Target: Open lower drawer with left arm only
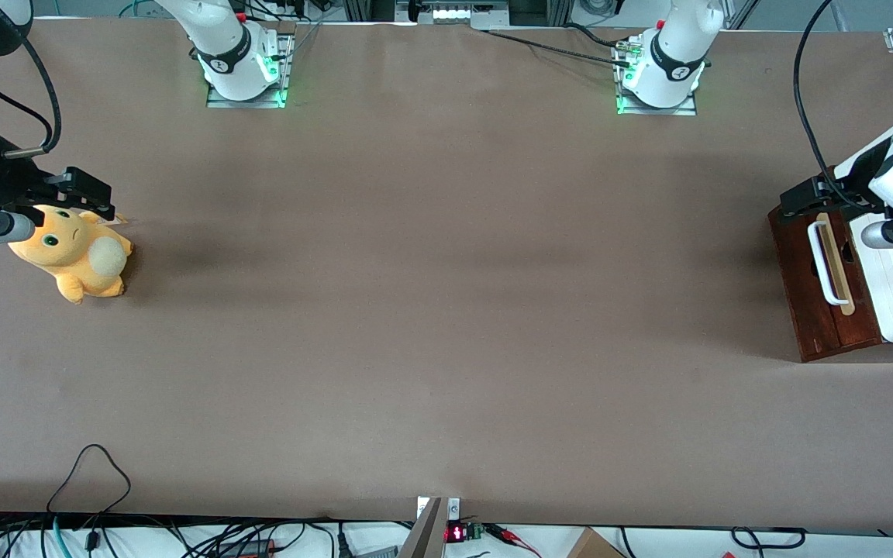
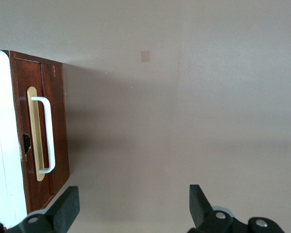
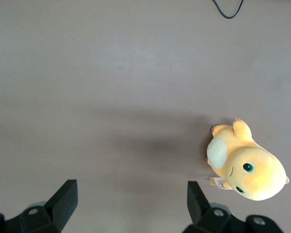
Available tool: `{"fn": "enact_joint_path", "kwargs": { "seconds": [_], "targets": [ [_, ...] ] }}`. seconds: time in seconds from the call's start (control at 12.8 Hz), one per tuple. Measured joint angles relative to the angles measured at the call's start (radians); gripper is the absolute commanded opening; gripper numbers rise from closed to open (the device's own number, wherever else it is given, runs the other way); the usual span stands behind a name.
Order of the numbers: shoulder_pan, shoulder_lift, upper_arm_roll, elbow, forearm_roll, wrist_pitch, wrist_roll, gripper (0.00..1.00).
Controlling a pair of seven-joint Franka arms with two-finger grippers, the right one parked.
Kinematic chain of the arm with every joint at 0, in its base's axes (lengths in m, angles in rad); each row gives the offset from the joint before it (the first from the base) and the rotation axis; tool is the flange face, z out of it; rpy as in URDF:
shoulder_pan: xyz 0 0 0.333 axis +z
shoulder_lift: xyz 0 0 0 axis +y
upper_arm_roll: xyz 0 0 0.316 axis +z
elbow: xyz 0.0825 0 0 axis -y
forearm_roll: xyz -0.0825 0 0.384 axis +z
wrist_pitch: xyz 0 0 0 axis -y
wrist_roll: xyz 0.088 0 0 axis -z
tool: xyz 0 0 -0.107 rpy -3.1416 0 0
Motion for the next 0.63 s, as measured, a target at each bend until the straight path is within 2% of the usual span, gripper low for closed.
{"fn": "enact_joint_path", "kwargs": {
  "seconds": [0.63],
  "targets": [
    [0.0, -0.003, 0.0, 0.014, 0.0, -0.028, 0.0, 1.0]
  ]
}}
